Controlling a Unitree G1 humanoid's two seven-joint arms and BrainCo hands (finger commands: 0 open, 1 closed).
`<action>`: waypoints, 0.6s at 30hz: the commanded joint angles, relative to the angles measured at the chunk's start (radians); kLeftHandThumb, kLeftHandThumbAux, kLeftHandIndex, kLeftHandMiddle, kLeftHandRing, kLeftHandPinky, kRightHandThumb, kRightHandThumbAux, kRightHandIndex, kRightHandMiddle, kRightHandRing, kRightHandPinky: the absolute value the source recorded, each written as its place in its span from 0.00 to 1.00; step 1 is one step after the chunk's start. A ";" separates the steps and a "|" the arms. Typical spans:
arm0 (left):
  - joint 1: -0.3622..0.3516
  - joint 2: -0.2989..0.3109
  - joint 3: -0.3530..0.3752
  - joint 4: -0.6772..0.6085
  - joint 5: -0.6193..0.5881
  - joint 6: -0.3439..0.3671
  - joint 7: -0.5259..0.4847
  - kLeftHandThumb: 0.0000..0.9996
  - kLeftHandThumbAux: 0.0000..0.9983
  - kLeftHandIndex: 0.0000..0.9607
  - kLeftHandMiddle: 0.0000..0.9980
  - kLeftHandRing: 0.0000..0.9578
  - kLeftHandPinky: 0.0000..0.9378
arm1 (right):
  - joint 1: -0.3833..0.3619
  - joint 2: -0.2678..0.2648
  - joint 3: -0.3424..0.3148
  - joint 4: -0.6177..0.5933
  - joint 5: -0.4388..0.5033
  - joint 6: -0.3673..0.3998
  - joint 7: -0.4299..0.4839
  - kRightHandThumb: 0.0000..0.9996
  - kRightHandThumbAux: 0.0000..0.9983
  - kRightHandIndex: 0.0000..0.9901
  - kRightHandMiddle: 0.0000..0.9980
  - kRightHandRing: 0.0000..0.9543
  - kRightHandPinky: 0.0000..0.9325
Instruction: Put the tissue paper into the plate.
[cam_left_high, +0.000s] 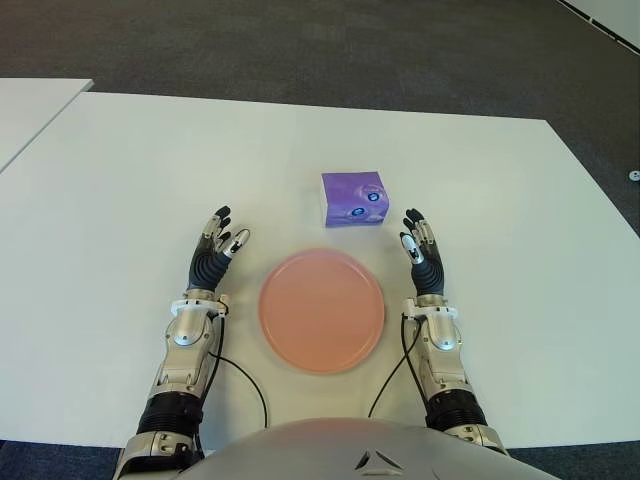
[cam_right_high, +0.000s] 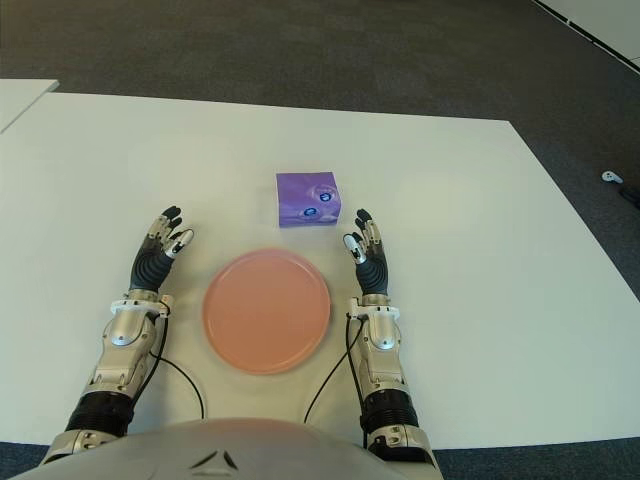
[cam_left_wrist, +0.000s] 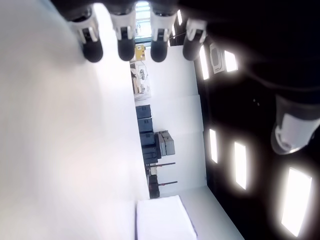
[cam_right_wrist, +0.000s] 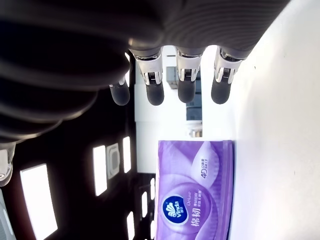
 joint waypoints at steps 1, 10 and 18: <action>0.011 -0.005 -0.008 -0.003 -0.009 0.010 -0.012 0.33 0.46 0.00 0.00 0.00 0.00 | 0.079 0.008 0.004 0.074 -0.002 0.070 0.000 0.55 0.36 0.00 0.00 0.00 0.00; 0.012 -0.005 -0.010 -0.002 -0.005 0.009 -0.010 0.33 0.47 0.00 0.00 0.00 0.00 | 0.078 0.005 -0.004 0.064 -0.017 0.102 -0.035 0.56 0.35 0.00 0.00 0.00 0.00; 0.012 -0.008 -0.011 0.000 -0.006 0.008 -0.008 0.34 0.46 0.00 0.00 0.00 0.00 | 0.083 0.000 -0.002 0.034 -0.029 0.138 -0.061 0.57 0.34 0.00 0.00 0.00 0.00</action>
